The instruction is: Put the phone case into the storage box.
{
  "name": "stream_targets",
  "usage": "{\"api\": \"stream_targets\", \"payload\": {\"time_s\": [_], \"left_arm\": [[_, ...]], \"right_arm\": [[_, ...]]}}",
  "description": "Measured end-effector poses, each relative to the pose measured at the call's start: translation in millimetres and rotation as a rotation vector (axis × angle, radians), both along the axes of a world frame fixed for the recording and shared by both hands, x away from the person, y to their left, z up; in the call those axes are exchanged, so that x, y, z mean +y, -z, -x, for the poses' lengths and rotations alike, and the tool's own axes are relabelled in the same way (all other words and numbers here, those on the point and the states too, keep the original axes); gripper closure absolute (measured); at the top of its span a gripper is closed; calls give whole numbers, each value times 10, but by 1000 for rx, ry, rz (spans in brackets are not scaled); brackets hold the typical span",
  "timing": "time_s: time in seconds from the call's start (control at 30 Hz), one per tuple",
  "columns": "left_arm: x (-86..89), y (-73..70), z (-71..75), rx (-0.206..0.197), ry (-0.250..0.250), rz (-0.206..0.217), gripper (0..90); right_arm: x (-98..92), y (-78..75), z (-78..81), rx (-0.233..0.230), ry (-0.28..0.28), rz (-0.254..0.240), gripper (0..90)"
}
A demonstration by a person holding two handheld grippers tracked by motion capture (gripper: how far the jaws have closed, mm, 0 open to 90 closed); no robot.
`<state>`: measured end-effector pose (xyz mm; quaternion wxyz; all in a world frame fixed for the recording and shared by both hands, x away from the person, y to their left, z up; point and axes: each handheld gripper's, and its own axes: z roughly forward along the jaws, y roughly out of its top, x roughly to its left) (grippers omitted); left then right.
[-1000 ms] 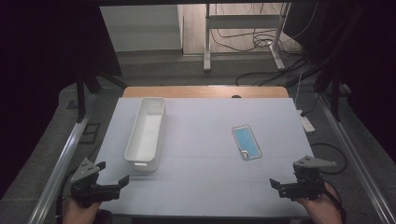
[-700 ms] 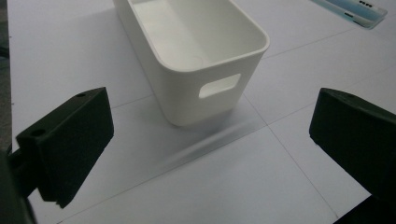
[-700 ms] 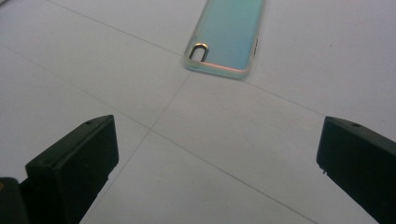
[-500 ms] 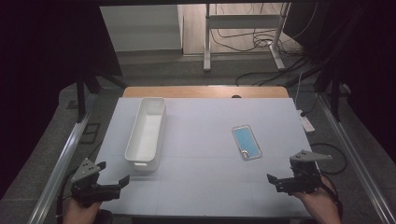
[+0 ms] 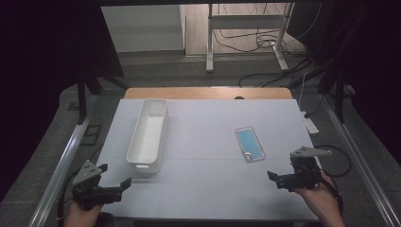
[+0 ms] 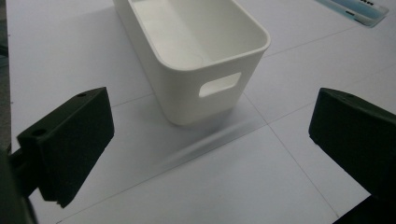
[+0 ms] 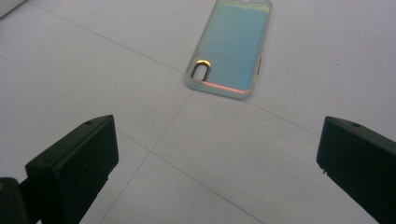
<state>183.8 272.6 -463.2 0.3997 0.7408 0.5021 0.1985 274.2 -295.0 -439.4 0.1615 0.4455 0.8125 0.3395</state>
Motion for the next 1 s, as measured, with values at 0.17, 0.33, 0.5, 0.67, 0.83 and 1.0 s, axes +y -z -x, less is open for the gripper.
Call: {"api": "stream_targets", "payload": {"time_s": [0.17, 0.33, 0.5, 0.67, 0.83, 1.0], "left_arm": [[0, 0, -1, 1, 2, -2, 11], [1, 0, -3, 3, 2, -2, 10], [1, 0, -4, 4, 0, -1, 10], [3, 1, -3, 4, 0, 0, 11], [3, 0, -3, 4, 1, 0, 11], [4, 1, -4, 4, 2, 1, 10]], "right_arm": [[36, -12, -58, 5, -5, 10, 0], [73, -29, -130, 15, -8, 11, 0], [109, -38, -188, 18, -21, 13, 0], [150, -32, -274, 22, -30, 26, 0], [172, -28, -327, 27, -31, 20, 0], [207, -29, -399, 36, -24, 23, 0]]}}
